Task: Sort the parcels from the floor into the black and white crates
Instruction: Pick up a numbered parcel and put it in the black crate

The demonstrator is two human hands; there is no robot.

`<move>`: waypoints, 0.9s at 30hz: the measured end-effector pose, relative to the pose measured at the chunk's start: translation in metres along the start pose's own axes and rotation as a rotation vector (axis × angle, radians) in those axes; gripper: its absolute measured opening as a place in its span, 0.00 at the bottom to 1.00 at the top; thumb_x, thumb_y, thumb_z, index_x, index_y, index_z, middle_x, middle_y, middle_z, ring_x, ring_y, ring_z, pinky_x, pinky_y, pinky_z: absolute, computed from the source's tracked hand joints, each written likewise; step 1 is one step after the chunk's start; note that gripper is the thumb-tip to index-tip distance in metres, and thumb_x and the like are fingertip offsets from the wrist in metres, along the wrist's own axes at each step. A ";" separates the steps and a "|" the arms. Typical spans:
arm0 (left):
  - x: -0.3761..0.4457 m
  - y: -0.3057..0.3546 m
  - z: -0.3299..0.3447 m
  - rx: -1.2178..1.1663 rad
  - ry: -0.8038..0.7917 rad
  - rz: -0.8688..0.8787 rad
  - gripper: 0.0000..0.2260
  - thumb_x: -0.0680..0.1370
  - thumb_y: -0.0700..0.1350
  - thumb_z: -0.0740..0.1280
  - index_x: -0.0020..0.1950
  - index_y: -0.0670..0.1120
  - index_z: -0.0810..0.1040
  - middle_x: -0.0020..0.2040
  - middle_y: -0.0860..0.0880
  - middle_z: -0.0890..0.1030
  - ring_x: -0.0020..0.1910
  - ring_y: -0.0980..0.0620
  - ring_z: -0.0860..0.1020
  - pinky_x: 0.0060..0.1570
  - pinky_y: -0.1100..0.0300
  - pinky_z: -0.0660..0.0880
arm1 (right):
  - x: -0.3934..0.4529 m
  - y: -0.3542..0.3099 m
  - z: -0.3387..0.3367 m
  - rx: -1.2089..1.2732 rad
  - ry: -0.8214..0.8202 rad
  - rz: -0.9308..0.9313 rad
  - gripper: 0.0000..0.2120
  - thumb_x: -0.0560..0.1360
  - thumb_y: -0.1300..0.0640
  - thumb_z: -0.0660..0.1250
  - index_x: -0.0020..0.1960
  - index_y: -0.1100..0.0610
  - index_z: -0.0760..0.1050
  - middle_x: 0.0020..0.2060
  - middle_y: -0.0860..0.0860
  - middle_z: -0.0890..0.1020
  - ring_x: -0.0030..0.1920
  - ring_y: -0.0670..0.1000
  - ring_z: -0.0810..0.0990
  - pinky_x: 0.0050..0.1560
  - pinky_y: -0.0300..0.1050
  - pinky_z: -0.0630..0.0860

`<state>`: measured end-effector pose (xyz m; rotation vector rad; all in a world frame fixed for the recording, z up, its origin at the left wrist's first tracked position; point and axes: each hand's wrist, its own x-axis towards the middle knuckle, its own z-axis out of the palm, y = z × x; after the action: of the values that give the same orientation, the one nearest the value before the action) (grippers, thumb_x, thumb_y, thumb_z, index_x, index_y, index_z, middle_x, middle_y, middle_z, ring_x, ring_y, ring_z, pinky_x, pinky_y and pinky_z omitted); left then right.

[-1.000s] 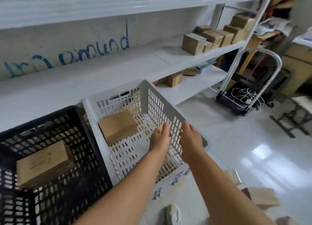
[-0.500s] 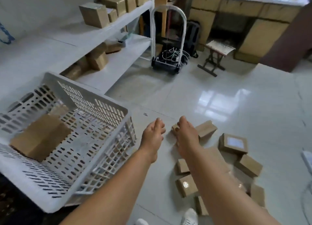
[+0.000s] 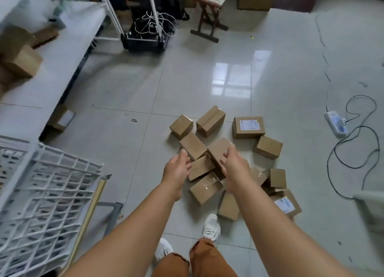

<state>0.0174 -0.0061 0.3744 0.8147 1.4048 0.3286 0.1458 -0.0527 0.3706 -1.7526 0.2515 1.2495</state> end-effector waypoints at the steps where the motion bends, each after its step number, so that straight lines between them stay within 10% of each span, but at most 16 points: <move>1: 0.007 -0.003 0.009 0.025 -0.002 -0.008 0.10 0.82 0.52 0.55 0.56 0.49 0.73 0.50 0.50 0.75 0.50 0.53 0.73 0.53 0.58 0.70 | 0.010 0.001 -0.010 0.021 0.007 0.016 0.11 0.81 0.47 0.56 0.54 0.53 0.71 0.45 0.52 0.78 0.46 0.49 0.77 0.43 0.42 0.74; 6: 0.055 -0.016 0.045 0.215 -0.035 -0.018 0.06 0.81 0.54 0.55 0.52 0.54 0.69 0.46 0.56 0.74 0.52 0.54 0.73 0.61 0.53 0.68 | 0.063 0.015 -0.041 0.030 0.061 0.010 0.10 0.80 0.44 0.55 0.44 0.46 0.70 0.53 0.53 0.79 0.47 0.50 0.76 0.50 0.48 0.72; 11: 0.120 -0.037 0.071 0.367 -0.056 -0.004 0.11 0.81 0.53 0.55 0.39 0.56 0.67 0.41 0.53 0.70 0.45 0.52 0.68 0.41 0.60 0.67 | 0.129 0.033 -0.063 0.104 0.074 0.091 0.10 0.80 0.49 0.55 0.46 0.49 0.72 0.58 0.51 0.77 0.62 0.56 0.74 0.63 0.52 0.69; 18: 0.239 -0.078 0.104 0.504 -0.124 -0.051 0.12 0.81 0.57 0.53 0.42 0.56 0.70 0.45 0.52 0.73 0.48 0.52 0.73 0.55 0.54 0.70 | 0.232 0.073 -0.074 0.164 0.137 0.114 0.12 0.81 0.47 0.54 0.59 0.50 0.71 0.67 0.57 0.72 0.68 0.59 0.70 0.68 0.54 0.65; 24: 0.338 -0.106 0.122 0.696 -0.211 -0.012 0.21 0.81 0.57 0.54 0.70 0.48 0.68 0.62 0.49 0.73 0.62 0.49 0.71 0.63 0.52 0.68 | 0.324 0.111 -0.071 0.154 0.215 0.173 0.19 0.81 0.49 0.54 0.62 0.63 0.69 0.67 0.64 0.69 0.69 0.65 0.65 0.70 0.60 0.62; 27: 0.379 -0.121 0.125 0.800 -0.281 0.018 0.25 0.81 0.55 0.55 0.76 0.47 0.60 0.72 0.46 0.68 0.69 0.47 0.67 0.65 0.50 0.66 | 0.365 0.128 -0.065 0.140 0.238 0.207 0.12 0.80 0.48 0.54 0.48 0.52 0.74 0.58 0.48 0.76 0.64 0.56 0.73 0.66 0.52 0.68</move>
<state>0.1721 0.1177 0.0072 1.4574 1.2517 -0.3600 0.2748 -0.0513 0.0004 -1.7855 0.6574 1.1355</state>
